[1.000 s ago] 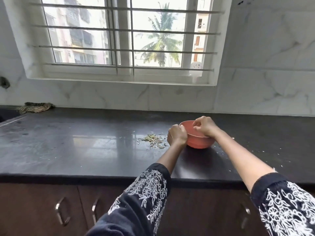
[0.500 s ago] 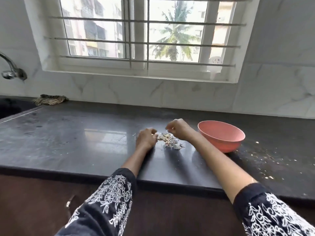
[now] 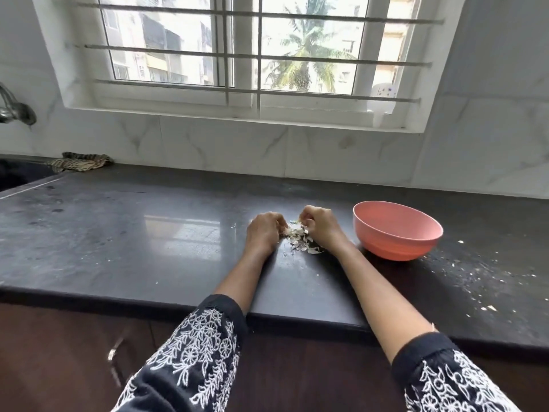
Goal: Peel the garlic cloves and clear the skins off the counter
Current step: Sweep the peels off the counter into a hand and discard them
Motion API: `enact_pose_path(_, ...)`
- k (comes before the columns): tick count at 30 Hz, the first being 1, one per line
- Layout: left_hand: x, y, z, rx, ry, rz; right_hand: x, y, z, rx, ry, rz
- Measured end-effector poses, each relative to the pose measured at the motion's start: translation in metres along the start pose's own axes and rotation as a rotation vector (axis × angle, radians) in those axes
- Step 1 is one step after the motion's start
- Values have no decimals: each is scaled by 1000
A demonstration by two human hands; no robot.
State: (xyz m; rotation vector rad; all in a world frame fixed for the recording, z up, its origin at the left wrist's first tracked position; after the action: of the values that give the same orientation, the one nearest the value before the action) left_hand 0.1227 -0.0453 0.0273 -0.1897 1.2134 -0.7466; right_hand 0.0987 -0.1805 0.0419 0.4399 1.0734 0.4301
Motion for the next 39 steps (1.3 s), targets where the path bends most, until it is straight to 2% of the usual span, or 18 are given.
enact_pose_path(4, -5, 4, 3, -18, -34, -161, -5, 4, 1, -28, -27, 74)
enact_pose_path(12, 3, 7, 11, -5, -29, -125, -18, 3, -1, -15, -75, 60)
enact_pose_path(18, 9, 8, 9, 34, 156, -190, -13, -11, -9, 141, 120, -226)
enact_pose_path(21, 7, 4, 6, 105, 146, -147, -7, -14, -11, 169, 219, -137)
enact_pose_path(25, 5, -4, 3, 172, 77, -98, -4, -2, -15, 118, 217, 23)
enact_pose_path(28, 3, -7, 3, 194, 40, -120, -2, 0, -13, 83, 172, 16)
enact_pose_path(32, -4, -11, 1, 237, -12, -124, -13, -2, -9, 71, 15, 95)
enact_pose_path(35, -6, -14, 1, 259, -47, -153, -22, 6, -9, 37, -42, 138)
enact_pose_path(39, -10, -11, 3, 215, -92, -199, -34, 5, -11, 71, -143, 180)
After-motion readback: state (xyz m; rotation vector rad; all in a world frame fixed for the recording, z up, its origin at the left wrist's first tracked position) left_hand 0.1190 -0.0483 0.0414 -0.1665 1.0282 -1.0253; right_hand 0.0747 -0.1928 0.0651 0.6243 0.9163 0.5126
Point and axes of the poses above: each hand's wrist, its own z-axis towards the middle knuckle, its own x-axis out of the palm, y = z × x, the point moved 7 cm from there along z, towards the middle knuckle, and after that the axes turned 5 degrees about z, right-handed, at the moved point
